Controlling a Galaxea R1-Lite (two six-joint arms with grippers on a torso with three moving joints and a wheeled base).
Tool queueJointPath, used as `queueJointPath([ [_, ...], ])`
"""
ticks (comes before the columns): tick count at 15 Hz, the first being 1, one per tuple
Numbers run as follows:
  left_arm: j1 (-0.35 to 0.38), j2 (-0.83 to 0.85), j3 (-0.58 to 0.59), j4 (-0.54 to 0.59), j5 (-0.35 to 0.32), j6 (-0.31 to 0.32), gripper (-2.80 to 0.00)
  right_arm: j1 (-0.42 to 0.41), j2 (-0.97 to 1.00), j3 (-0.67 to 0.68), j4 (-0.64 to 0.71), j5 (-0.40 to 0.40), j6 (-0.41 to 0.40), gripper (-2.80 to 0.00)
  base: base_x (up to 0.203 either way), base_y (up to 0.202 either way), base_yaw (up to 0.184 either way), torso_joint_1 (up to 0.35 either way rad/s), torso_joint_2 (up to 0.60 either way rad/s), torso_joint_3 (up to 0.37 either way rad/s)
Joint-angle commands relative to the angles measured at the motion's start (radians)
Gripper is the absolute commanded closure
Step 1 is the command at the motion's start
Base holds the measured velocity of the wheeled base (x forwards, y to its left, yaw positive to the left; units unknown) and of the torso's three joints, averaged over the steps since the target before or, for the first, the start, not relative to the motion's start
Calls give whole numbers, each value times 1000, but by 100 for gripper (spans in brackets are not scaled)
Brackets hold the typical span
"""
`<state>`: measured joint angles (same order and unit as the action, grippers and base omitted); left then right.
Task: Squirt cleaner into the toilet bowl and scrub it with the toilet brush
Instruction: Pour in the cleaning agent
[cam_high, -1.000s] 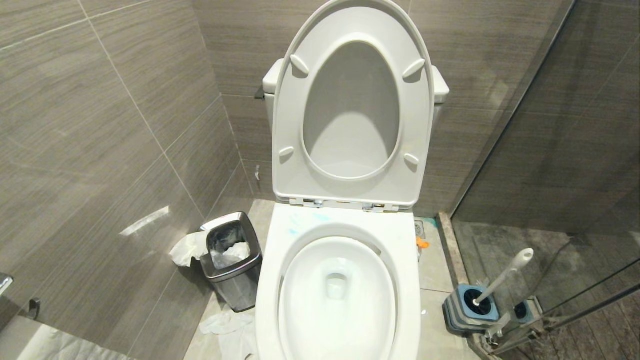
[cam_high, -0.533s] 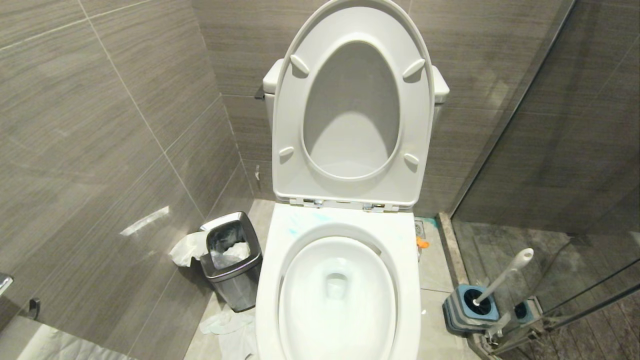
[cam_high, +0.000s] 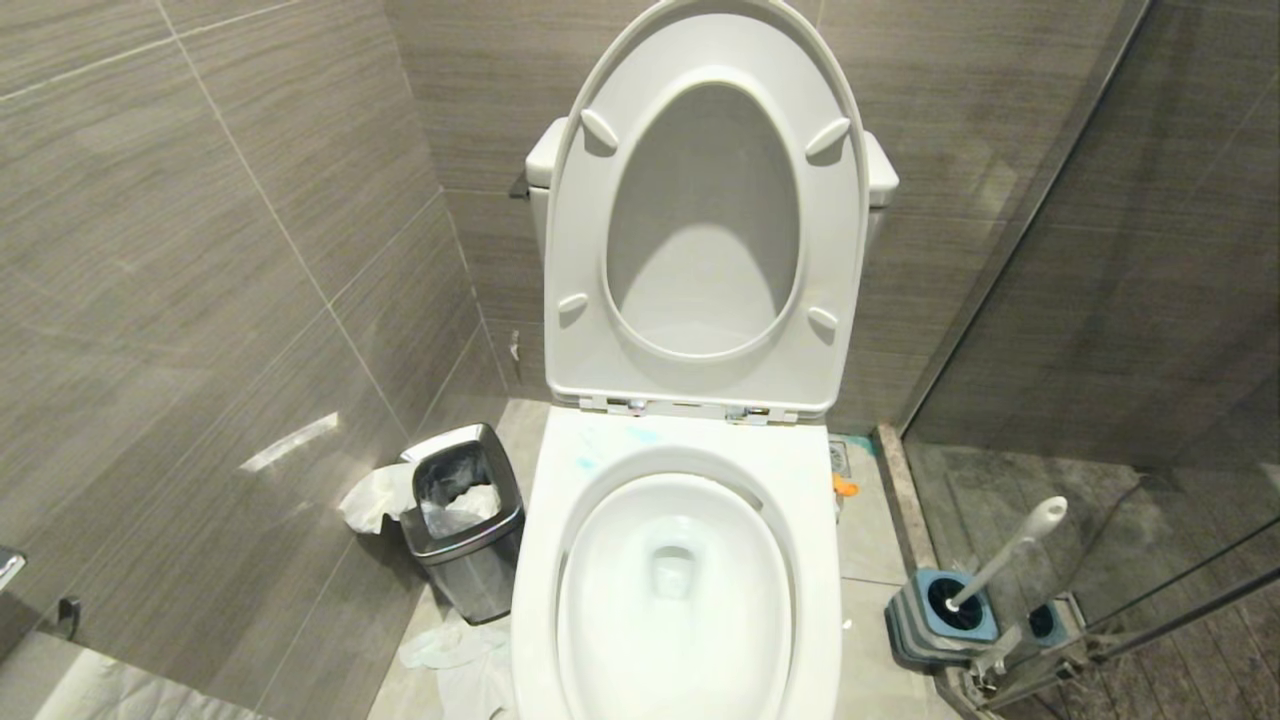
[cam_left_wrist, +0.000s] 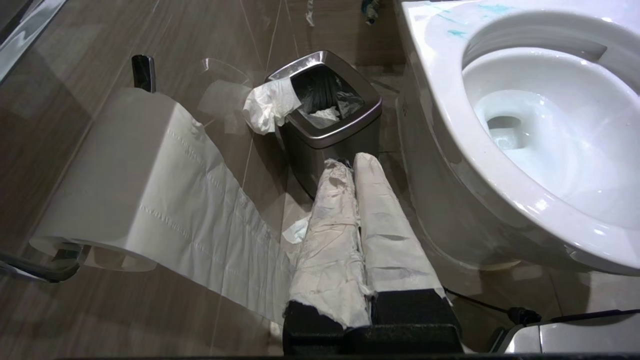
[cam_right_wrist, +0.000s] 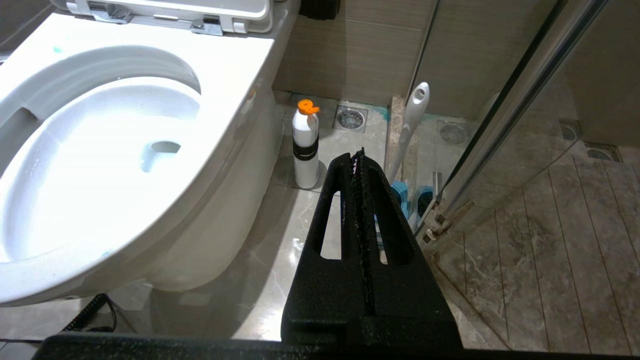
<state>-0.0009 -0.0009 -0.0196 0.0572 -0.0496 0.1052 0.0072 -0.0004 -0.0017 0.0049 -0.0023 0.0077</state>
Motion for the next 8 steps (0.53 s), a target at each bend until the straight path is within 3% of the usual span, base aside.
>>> queueJointPath([
  [1,0,1,3,1,5,-33,0,0,0,0,0,-1,0,0,0,0,0,0,0,0],
  [3,0,1,4,1,13,-67,0,0,0,0,0,-1,0,0,0,0,0,0,0,0],
  [8,-1,2,4,1,19,-73,0,0,0,0,0,11,-26,0,0,0,0,0,0,0],
])
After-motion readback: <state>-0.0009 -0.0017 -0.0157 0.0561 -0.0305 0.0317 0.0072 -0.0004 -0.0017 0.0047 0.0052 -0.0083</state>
